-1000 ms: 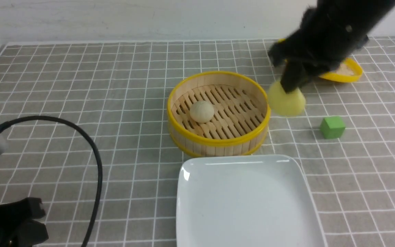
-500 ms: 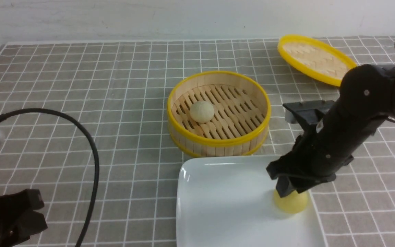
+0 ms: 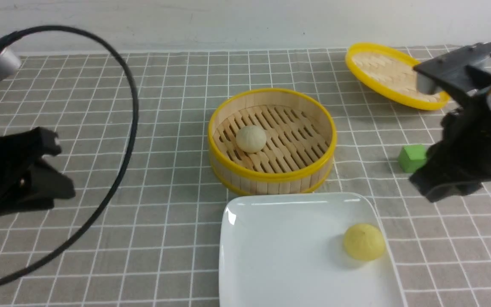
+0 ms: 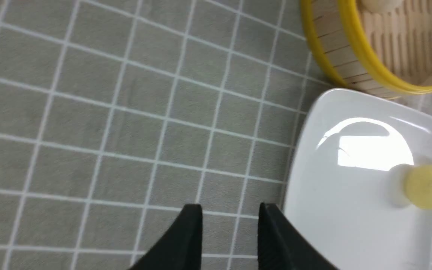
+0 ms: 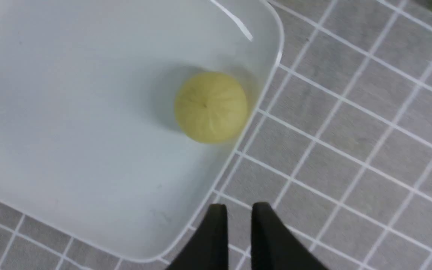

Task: Put the steamed buns into the plate on the grey tablecloth.
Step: 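Reach into the bamboo steamer and grasp a bun with the left gripper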

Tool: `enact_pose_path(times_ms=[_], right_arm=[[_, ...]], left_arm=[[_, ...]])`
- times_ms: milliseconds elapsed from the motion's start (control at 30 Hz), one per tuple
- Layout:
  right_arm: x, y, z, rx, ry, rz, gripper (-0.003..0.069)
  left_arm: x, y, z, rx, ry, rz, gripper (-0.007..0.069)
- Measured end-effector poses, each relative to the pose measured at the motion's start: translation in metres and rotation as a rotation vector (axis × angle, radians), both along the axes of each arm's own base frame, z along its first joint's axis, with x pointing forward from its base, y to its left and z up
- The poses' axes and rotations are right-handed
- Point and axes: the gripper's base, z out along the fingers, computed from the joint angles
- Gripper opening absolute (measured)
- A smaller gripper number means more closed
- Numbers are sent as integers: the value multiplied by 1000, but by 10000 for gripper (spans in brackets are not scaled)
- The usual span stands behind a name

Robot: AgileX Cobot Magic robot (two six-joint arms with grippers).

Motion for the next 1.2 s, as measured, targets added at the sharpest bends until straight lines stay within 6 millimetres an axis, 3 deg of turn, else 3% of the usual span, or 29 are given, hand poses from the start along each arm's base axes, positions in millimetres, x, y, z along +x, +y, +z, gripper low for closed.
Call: enact_pose_path(times_ms=[67,167,200,267,400,533,633,700,833,1067,1167,1200], right_arm=[[-20,-12,11,-1,-34,-27,0],[-48,-26,16,15,-65,-51,-16],[-50,-27,14,11,-61,-51,-16],[-68,-35,6,15,-64,-54,-16],[-81,-41,-9,15,-63,-58,-16],[-83,-42,-25,7,-48,-59,-16],[-82,-42,-29,11,-56,-60,-15],[-80,-41,-30,22,-78,-61,-14],[-78,-40,-29,36,-105,-62,-12],[-78,-40,-29,37,-107,-63,-8],[-78,-40,-29,38,-109,-63,-7],[-77,-40,-28,40,-113,-63,-6]], left_arm=[[23,-15,-4,-35,16,-86,251],[54,-49,-8,-43,15,-207,272],[56,-52,-8,-43,17,-216,272],[85,-92,-14,-32,17,-310,297],[131,-138,-19,14,8,-380,345],[180,-174,-37,97,25,-413,383],[200,-184,-47,133,36,-418,392],[227,-194,-65,168,49,-418,395],[249,-205,-86,170,67,-425,395],[260,-211,-113,169,106,-432,366],[262,-208,-117,208,106,-432,312],[263,-206,-117,237,97,-430,247]])
